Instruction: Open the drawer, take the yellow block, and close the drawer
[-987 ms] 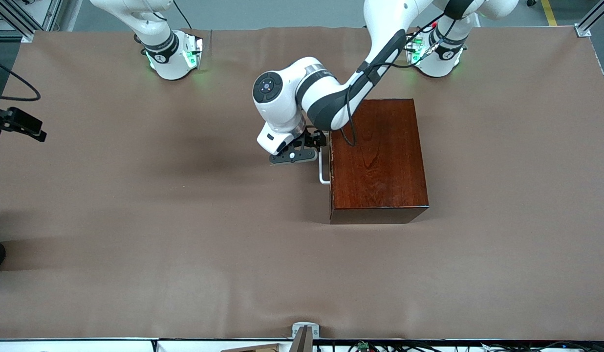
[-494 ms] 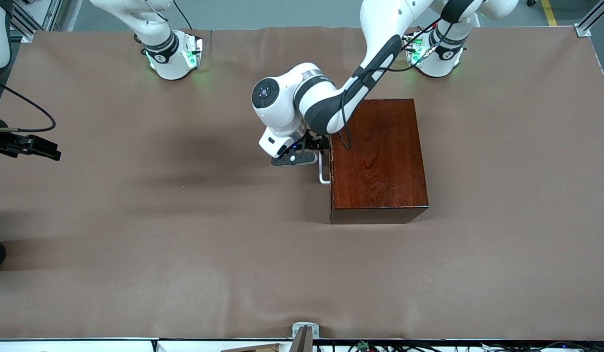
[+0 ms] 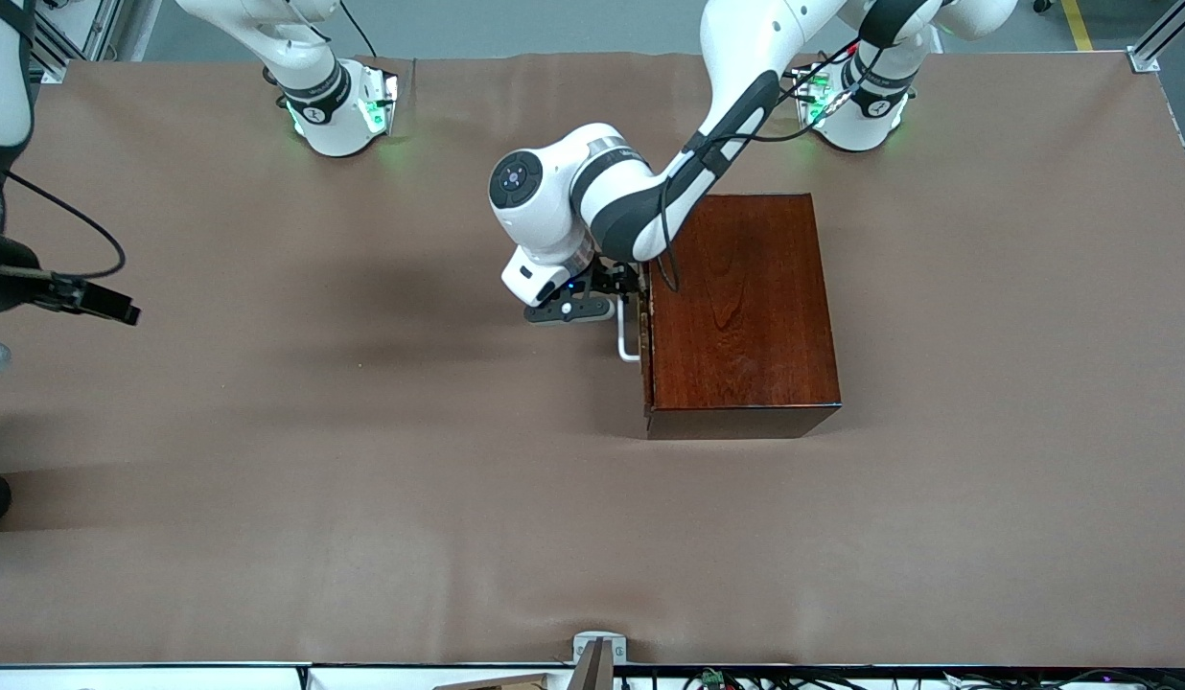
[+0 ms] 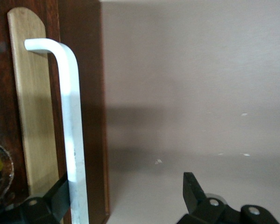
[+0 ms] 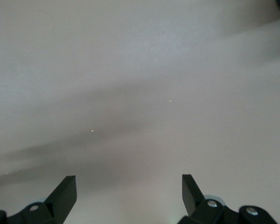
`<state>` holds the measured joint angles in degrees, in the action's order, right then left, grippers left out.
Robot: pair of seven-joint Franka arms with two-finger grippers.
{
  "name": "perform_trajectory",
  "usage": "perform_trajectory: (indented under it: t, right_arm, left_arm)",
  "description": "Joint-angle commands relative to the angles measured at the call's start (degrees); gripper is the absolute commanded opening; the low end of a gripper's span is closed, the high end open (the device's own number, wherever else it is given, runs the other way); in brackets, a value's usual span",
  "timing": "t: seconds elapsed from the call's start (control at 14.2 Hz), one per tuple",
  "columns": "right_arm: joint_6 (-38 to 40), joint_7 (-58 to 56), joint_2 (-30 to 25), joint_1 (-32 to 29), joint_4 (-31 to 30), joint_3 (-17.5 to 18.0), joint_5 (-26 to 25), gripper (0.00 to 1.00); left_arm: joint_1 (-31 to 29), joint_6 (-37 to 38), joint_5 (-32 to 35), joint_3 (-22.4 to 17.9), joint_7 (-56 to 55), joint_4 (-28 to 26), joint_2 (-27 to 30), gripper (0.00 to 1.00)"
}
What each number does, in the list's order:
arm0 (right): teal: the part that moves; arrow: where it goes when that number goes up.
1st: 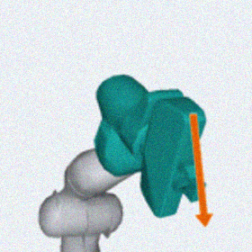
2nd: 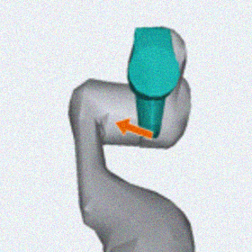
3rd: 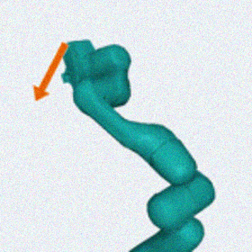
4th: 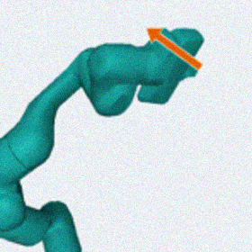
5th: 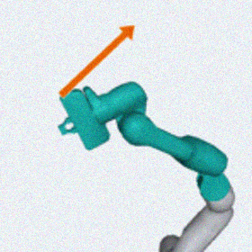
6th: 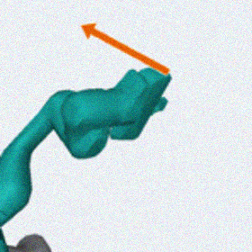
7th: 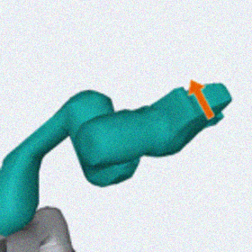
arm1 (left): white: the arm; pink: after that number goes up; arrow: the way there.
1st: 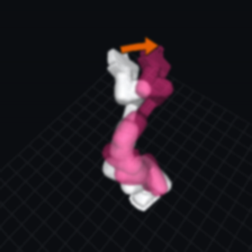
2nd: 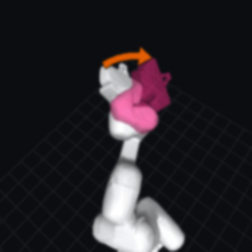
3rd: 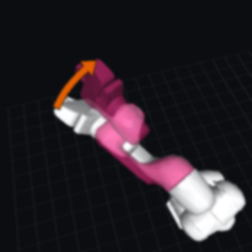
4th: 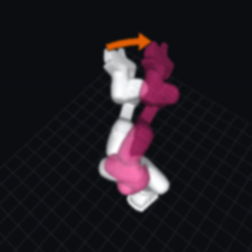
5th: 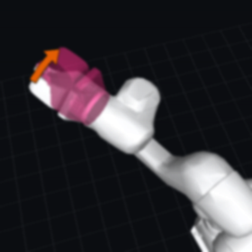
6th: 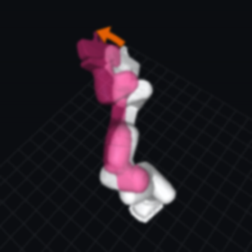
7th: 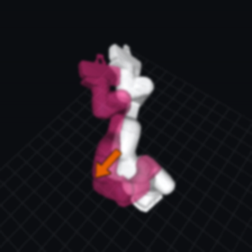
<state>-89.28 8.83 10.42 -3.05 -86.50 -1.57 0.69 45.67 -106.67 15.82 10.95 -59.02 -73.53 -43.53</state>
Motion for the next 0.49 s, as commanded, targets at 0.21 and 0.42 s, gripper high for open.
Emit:
perform_trajectory:
  t: [0.21,0.42]
  right_arm:
    - [0.2,6.8,3.9,-1.0,0.7,-0.1,2.6,1.00]
    - [0.1,14.6,4.8,0.2,0.7,0.0,5.6,1.00]
  left_arm:
    - [1.8,-6.1,-1.7,0.1,0.3,1.7,-0.9,1.00]
    - [2.1,-8.0,-4.2,0.2,0.3,1.7,-0.9,1.00]
